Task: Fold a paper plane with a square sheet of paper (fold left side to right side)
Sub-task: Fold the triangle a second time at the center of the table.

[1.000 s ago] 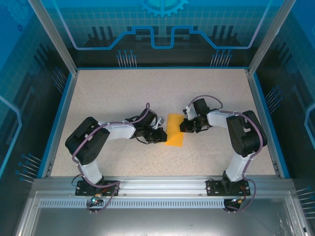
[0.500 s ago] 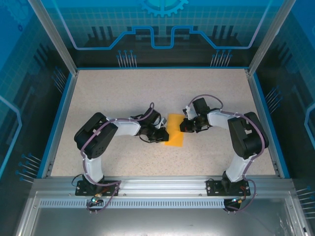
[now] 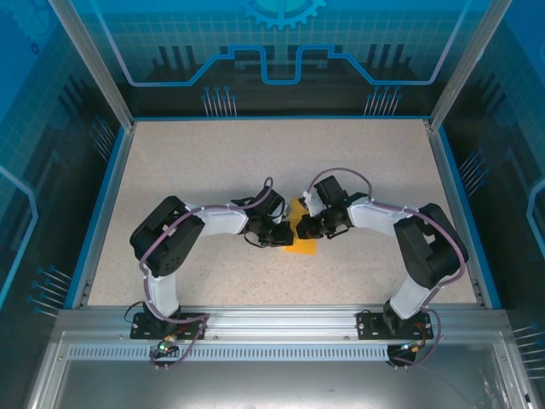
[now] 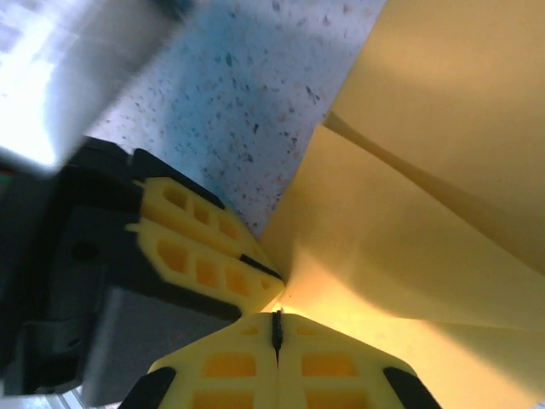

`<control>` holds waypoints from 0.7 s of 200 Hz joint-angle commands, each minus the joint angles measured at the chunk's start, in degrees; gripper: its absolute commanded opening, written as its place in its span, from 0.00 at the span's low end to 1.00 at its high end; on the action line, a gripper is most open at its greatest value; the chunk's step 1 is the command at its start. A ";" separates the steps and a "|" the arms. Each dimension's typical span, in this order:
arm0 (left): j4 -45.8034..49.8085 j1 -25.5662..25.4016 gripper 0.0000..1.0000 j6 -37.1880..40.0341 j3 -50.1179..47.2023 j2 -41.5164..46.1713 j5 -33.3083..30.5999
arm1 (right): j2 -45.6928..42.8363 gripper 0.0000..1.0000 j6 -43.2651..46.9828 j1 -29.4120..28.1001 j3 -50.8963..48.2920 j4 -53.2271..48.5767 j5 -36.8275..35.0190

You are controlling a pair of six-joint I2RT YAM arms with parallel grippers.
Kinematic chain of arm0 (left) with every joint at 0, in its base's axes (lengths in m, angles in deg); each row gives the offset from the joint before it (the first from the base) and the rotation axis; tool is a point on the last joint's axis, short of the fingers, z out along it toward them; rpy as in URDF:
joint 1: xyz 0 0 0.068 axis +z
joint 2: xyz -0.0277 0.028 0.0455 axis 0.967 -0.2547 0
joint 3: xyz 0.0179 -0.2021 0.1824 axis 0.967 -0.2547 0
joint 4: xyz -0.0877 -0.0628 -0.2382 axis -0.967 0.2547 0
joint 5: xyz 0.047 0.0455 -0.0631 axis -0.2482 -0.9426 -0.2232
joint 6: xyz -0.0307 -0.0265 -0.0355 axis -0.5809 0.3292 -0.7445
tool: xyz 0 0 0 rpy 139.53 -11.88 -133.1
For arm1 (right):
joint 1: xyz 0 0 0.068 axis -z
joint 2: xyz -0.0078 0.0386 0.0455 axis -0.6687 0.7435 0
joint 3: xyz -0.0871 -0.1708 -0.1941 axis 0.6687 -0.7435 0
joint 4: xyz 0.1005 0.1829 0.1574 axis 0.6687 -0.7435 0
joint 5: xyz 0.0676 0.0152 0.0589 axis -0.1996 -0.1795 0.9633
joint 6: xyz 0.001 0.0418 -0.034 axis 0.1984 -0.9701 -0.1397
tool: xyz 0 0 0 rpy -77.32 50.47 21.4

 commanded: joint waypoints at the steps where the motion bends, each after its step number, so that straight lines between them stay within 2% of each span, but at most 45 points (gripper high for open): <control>1: 5.64 -1.00 0.13 1.00 -0.91 -2.61 -3.70 | 2.68 0.04 -1.19 -0.73 1.21 -0.13 0.44; 66: 5.64 -1.16 0.12 0.69 -0.91 -3.13 -4.00 | 5.85 0.04 -0.56 -0.77 2.57 -1.45 -1.16; 140: 6.34 -1.12 0.12 0.73 -1.01 -3.65 -4.93 | 7.88 0.03 2.30 2.22 5.35 -6.57 -4.60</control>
